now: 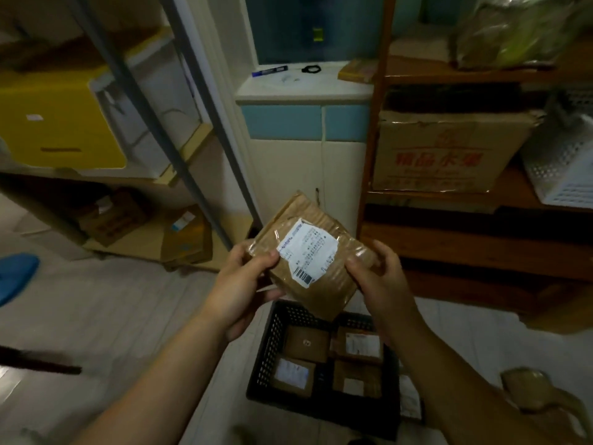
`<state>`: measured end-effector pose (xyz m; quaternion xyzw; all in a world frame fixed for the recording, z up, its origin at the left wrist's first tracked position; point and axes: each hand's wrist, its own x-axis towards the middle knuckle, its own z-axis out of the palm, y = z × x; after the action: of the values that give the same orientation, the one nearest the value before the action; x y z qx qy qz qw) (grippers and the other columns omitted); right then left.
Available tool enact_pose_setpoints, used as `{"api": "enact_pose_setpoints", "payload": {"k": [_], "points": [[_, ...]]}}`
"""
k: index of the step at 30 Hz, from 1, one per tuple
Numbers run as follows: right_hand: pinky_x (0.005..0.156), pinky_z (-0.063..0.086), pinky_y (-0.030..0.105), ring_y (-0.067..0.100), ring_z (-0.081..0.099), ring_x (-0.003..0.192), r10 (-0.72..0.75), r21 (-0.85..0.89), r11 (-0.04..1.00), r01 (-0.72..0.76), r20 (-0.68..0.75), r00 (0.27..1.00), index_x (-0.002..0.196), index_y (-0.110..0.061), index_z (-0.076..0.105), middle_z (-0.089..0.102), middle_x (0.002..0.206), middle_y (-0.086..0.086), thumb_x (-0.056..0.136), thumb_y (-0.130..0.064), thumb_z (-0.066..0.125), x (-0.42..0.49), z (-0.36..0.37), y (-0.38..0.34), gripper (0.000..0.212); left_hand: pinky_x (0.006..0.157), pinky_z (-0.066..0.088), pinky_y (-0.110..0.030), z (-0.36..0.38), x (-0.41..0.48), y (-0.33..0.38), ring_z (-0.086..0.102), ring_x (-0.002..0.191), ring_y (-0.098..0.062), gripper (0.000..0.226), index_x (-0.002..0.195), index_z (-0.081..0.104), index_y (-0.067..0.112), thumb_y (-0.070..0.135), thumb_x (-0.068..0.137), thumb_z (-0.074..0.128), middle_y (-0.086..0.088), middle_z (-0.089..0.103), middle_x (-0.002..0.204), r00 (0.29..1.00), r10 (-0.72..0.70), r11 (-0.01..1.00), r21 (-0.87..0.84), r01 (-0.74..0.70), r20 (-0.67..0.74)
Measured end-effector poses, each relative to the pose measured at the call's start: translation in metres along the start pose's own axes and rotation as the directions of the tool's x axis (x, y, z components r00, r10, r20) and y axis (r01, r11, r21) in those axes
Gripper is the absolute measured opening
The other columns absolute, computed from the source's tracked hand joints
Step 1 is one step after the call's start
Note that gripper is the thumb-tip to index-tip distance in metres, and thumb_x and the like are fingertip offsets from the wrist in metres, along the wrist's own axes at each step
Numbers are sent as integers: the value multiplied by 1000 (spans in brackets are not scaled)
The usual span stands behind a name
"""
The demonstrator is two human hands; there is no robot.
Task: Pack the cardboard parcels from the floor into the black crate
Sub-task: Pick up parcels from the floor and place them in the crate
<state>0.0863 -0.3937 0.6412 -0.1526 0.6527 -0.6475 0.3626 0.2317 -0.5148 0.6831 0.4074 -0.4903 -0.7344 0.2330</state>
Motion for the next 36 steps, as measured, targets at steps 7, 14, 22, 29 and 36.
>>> {"api": "enact_pose_setpoints", "payload": {"k": [7, 14, 22, 29, 36], "points": [[78, 56, 20, 0, 56, 104, 27, -13, 1000, -27, -27, 999, 122, -48, 36, 55, 118, -17, 86, -25, 67, 29, 56, 43, 53, 66, 58, -29, -38, 77, -11, 70, 86, -16, 35, 118, 54, 32, 24, 85, 59, -3, 66, 106, 953, -151, 967, 241, 87, 264], [96, 51, 36, 6, 58, 113, 163, -100, 979, -178, -144, 976, 128, -38, 45, 61, 119, -13, 86, -10, 66, 81, 95, 124, 54, 62, 44, -16, -99, 166, -81, 60, 87, -5, 30, 111, 51, 26, 11, 87, 59, 3, 63, 107, 908, -350, 851, 482, 207, 228], [99, 49, 40, 13, 55, 117, 361, -284, 885, -370, -86, 929, 132, -44, 39, 59, 122, -13, 88, -23, 64, 188, 83, 314, 55, 58, 48, -15, -134, 264, -252, 56, 86, -3, 46, 113, 37, 32, 7, 84, 65, 17, 52, 94, 911, -407, 781, 543, 310, 65], [106, 38, 54, 26, 32, 139, 484, -518, 710, -477, -132, 865, 141, -57, 12, 26, 155, -6, 71, -52, 61, 252, 62, 536, 85, 64, 47, -19, -175, 340, -456, 56, 92, -11, 45, 134, 38, 20, 19, 93, 55, 2, 55, 121, 861, -496, 672, 578, 464, -114], [108, 39, 43, 29, 42, 130, 622, -430, 675, -600, -106, 776, 144, -34, 31, 38, 147, 4, 89, -34, 60, 294, 65, 633, 63, 94, 50, -50, -207, 399, -581, 56, 113, -29, 48, 136, 39, 13, 14, 91, 53, -11, 54, 130, 800, -579, 608, 569, 554, -159]]}}
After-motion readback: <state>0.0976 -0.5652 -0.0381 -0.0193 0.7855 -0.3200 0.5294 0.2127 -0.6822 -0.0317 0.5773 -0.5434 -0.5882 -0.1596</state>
